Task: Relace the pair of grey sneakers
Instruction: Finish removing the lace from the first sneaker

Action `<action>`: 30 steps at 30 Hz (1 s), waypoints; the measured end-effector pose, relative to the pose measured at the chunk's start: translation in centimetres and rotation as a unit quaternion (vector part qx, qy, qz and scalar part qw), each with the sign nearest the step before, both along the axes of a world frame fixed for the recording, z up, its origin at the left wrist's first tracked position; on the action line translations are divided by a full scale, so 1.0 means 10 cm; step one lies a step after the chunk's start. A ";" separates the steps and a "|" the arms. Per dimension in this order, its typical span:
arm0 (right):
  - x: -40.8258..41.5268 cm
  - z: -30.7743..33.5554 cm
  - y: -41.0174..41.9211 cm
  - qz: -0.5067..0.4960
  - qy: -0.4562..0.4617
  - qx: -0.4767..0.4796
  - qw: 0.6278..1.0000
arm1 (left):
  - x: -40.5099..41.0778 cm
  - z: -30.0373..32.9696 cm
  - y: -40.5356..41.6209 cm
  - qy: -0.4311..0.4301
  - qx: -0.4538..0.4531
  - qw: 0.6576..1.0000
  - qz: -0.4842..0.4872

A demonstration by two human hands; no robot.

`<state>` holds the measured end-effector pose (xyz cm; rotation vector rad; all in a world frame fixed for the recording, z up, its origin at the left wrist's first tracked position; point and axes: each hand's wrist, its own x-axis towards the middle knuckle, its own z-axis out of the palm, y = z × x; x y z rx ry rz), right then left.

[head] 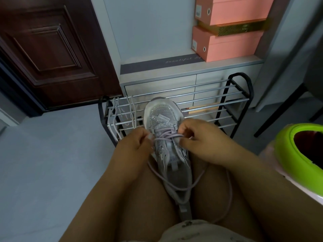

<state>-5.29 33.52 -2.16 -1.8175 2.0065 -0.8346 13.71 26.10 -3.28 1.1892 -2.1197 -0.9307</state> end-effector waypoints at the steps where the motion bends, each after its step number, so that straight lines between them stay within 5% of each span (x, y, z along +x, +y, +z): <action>1: 0.01 0.00 -0.01 -0.003 -0.023 0.003 1.000 | -0.01 0.00 0.01 0.014 0.005 1.000 0.004; 8: 0.08 -0.02 -0.10 -0.071 -0.156 0.012 0.985 | -0.11 0.06 0.01 0.033 0.013 0.999 0.022; 15: 0.17 -0.02 -0.15 -0.096 -0.073 0.004 0.993 | -0.22 -0.02 0.03 0.032 -0.047 0.997 0.051; 23: 0.22 0.08 -0.16 -0.029 0.053 0.045 0.997 | -0.28 -0.05 -0.05 -0.159 -0.149 0.975 -0.036; 30: 0.12 0.18 -0.16 0.007 0.001 0.081 0.997 | -0.16 0.09 -0.04 -0.050 -0.039 0.994 -0.087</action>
